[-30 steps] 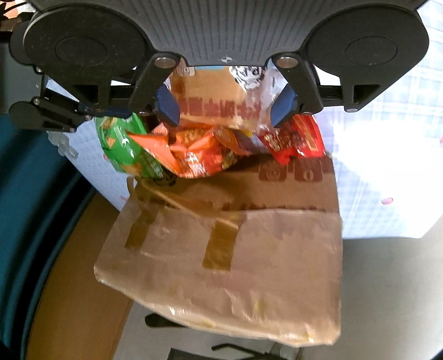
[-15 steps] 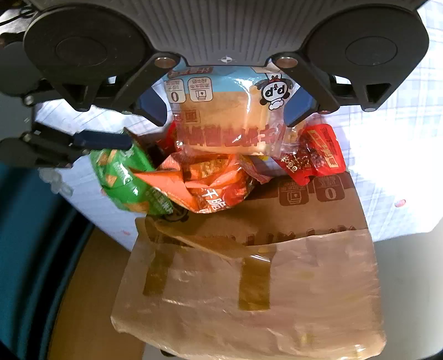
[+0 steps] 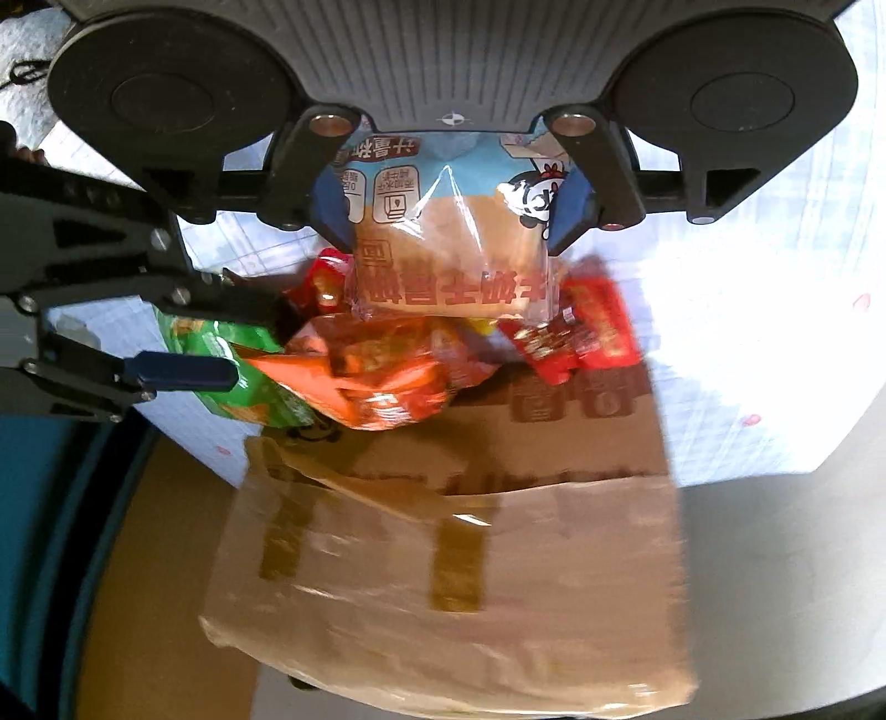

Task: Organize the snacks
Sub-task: 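Grasp the blue P&P bread packet with the left tool while the right tool grasps the orange chip bag, then lift both packets over the box and open both tools to drop them, then bring both open tools back to the snack pile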

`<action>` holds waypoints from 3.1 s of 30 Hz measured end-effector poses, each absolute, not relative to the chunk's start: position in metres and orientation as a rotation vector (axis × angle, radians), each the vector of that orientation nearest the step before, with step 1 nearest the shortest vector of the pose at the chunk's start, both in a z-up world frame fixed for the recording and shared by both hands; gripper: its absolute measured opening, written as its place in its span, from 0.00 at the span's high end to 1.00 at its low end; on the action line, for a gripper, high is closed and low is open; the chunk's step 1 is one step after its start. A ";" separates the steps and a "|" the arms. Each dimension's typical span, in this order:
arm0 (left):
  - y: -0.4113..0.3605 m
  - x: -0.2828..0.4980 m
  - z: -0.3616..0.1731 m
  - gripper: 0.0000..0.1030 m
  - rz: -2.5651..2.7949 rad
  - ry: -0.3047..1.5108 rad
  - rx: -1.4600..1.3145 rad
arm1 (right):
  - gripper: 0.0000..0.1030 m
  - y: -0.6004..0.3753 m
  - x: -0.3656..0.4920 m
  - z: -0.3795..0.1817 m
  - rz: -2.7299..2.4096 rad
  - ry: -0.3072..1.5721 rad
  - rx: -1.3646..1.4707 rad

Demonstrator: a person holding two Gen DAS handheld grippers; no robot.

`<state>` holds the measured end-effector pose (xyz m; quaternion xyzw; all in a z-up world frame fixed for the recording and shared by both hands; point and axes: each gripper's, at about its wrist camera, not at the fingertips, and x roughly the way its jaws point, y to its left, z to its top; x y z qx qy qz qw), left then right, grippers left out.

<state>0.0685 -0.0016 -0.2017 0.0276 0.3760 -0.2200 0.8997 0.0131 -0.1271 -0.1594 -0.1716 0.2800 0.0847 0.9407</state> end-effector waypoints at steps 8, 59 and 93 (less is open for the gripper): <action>0.040 0.059 -0.189 0.28 -0.323 0.735 -0.042 | 0.36 -0.120 0.049 -0.168 0.199 0.573 -0.396; -0.006 0.158 -0.002 0.28 -0.340 0.302 0.018 | 0.64 -0.177 0.105 0.008 0.135 0.180 -0.105; 0.017 0.138 -0.043 0.18 -0.298 0.384 0.007 | 0.27 -0.207 0.058 -0.050 0.130 0.281 -0.065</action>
